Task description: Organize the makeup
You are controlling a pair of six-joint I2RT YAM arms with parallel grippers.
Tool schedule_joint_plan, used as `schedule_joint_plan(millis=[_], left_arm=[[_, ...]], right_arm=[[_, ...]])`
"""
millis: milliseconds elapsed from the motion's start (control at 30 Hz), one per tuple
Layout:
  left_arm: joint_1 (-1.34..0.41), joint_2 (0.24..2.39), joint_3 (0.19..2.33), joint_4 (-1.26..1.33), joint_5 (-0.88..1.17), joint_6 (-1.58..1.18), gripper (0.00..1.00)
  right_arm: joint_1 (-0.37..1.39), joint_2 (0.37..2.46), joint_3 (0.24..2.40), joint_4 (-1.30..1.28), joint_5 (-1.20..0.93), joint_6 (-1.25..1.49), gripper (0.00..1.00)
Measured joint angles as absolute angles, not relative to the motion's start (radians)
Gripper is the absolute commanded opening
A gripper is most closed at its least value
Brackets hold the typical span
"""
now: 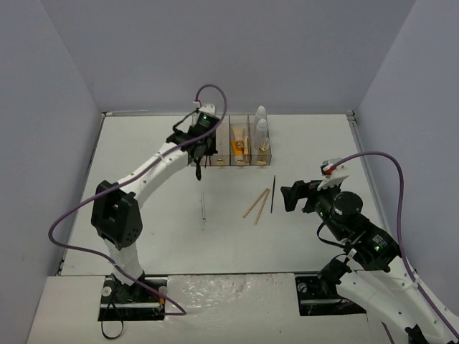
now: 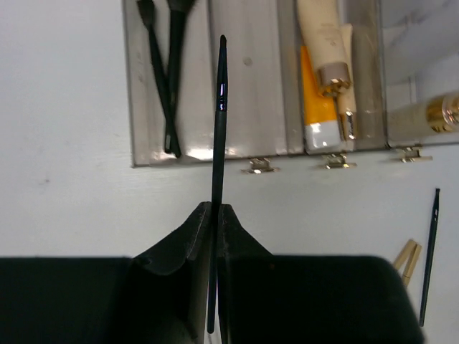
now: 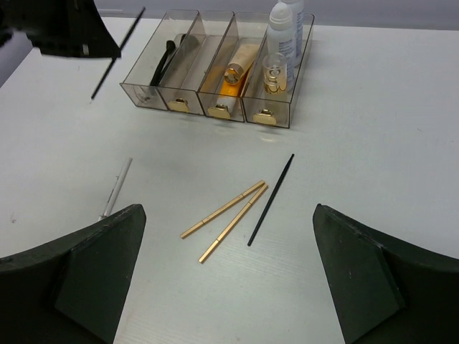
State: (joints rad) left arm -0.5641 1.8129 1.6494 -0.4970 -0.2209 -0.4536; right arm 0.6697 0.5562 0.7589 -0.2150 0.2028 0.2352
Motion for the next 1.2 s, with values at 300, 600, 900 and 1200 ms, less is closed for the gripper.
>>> schedule_joint_plan(millis=[300,600,900,1200], left_arm=[[-0.366,2.113,2.045,-0.527,-0.078,-0.293,0.00],[-0.351,2.300,2.132,-0.542,-0.015,-0.276,0.05],[-0.339,2.305,2.114,-0.505,-0.004,-0.305,0.51],[-0.339,2.184,1.948,-0.480,-0.008,-0.320,0.88]], right_arm=[[0.670,0.562,0.759,-0.215,0.207,0.235,1.00],[0.671,0.603,0.759,-0.216,0.221,0.236,1.00],[0.671,0.616,0.759,-0.225,0.251,0.277,1.00],[0.671,0.721,0.738,-0.237,0.280,0.395,0.96]])
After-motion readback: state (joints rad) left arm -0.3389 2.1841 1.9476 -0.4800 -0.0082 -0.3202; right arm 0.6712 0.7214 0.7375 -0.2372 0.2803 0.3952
